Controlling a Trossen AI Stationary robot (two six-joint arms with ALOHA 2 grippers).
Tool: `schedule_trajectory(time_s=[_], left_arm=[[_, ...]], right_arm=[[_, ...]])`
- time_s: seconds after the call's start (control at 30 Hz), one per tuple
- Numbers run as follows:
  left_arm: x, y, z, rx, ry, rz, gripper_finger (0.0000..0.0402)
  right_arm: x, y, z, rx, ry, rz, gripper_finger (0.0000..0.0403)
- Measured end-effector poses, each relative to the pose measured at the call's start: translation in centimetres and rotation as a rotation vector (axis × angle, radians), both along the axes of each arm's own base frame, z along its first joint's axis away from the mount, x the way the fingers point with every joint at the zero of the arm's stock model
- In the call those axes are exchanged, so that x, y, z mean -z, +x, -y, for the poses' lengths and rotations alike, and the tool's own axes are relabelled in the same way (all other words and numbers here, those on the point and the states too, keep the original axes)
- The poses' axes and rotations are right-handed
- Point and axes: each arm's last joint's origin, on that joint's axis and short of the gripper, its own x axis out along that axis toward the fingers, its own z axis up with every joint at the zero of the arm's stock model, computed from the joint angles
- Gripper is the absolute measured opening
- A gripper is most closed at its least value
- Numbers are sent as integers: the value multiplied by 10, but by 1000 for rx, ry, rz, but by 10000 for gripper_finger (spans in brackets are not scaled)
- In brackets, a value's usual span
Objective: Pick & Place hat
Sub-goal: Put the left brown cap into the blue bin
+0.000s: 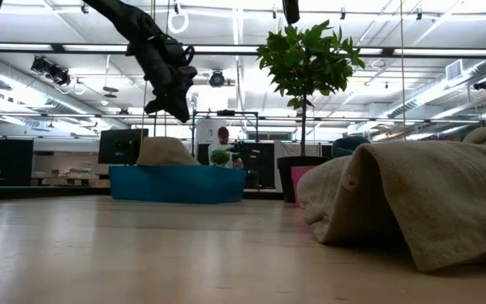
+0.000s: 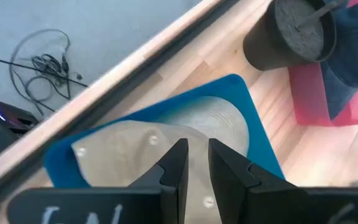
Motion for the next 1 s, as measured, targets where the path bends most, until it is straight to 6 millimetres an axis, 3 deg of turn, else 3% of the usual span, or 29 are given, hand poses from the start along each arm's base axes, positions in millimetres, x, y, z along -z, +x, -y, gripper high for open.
schedule_trajectory(time_s=[0.13, 0.43, 0.6, 0.77, 1.0], left_arm=[[-4, 0, 15, 28, -50, -36, 64], [-40, -7, 71, 25, -89, -64, 64], [-51, 5, 105, 31, -51, -80, 52], [-34, 19, 129, 39, 46, -212, 26], [14, 27, 138, 22, 72, -286, 4]], right_arm=[[0, 0, 0, 1, -1, 0, 25], [0, 0, 0, -4, -1, -1, 25], [0, 0, 1, -27, 1, -2, 25], [0, 0, 4, -35, 4, -2, 25], [1, 0, 2, -89, 12, -7, 25]])
